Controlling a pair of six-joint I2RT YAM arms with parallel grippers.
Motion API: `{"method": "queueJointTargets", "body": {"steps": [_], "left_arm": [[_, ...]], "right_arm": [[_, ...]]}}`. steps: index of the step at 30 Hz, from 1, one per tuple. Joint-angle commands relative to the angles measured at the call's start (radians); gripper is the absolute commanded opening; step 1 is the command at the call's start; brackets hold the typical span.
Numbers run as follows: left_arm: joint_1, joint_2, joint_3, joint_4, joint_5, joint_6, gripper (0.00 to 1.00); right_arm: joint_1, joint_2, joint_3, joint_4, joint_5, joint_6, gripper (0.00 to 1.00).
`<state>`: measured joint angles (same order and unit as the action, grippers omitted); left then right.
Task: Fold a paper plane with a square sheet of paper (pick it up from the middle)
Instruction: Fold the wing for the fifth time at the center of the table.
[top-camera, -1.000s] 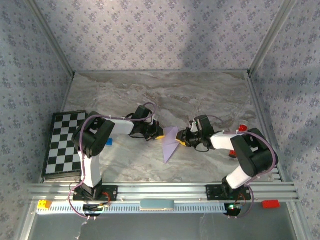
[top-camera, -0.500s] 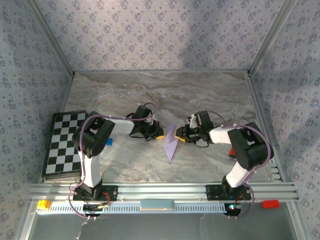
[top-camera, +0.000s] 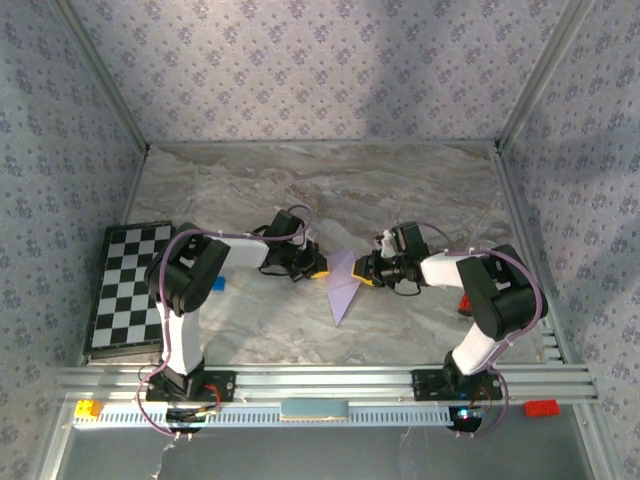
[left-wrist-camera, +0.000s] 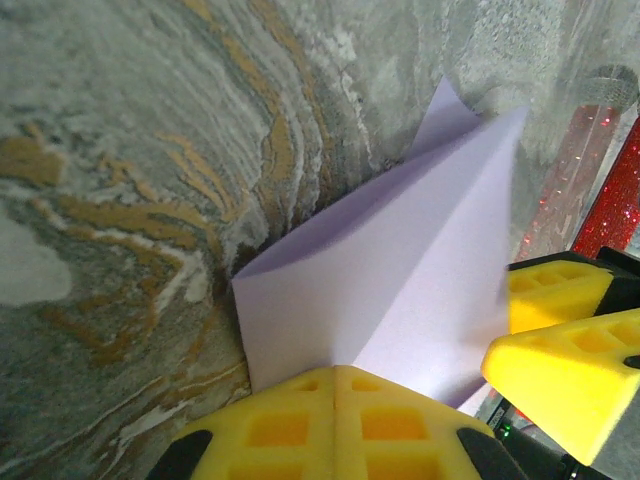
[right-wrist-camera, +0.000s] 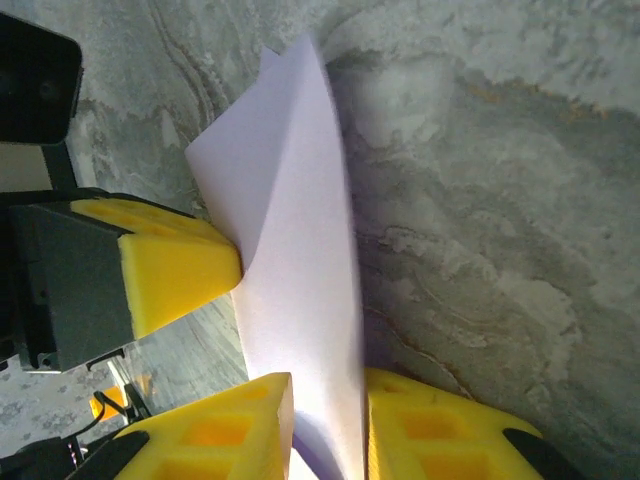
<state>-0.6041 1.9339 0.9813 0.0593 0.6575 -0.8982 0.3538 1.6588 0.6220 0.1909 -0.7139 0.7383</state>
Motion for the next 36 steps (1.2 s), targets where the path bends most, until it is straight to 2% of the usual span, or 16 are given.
{"method": "queueJointTargets", "body": {"steps": [1, 7, 12, 15, 19, 21, 24, 28, 36], "left_arm": [[0.005, 0.027, 0.002, -0.089, -0.044, 0.018, 0.0], [0.005, 0.024, 0.002, -0.09, -0.044, 0.02, 0.0], [0.005, 0.023, 0.005, -0.09, -0.044, 0.021, 0.0], [0.006, 0.023, 0.005, -0.09, -0.039, 0.022, 0.0], [0.006, 0.012, 0.009, -0.082, -0.03, 0.025, 0.0], [0.005, -0.006, 0.007, -0.076, -0.032, 0.026, 0.06], [0.005, -0.041, 0.013, -0.084, -0.045, 0.031, 0.14], [0.005, -0.086, 0.013, -0.09, -0.059, 0.026, 0.2], [-0.002, -0.12, 0.02, -0.078, -0.038, -0.005, 0.16]], "right_arm": [[-0.011, 0.033, 0.03, -0.023, -0.07, -0.047, 0.25], [-0.02, 0.06, 0.068, -0.064, -0.094, -0.087, 0.28], [-0.031, 0.086, 0.092, -0.084, -0.106, -0.102, 0.25], [-0.036, 0.098, 0.105, -0.105, -0.119, -0.141, 0.22], [-0.038, 0.105, 0.109, -0.108, -0.136, -0.15, 0.13], [-0.041, 0.098, 0.103, -0.109, -0.121, -0.144, 0.1], [-0.042, 0.075, 0.079, -0.075, -0.091, -0.086, 0.06], [-0.029, 0.017, 0.018, 0.008, -0.007, 0.036, 0.05], [0.049, -0.1, -0.105, 0.113, 0.209, 0.277, 0.05]]}}
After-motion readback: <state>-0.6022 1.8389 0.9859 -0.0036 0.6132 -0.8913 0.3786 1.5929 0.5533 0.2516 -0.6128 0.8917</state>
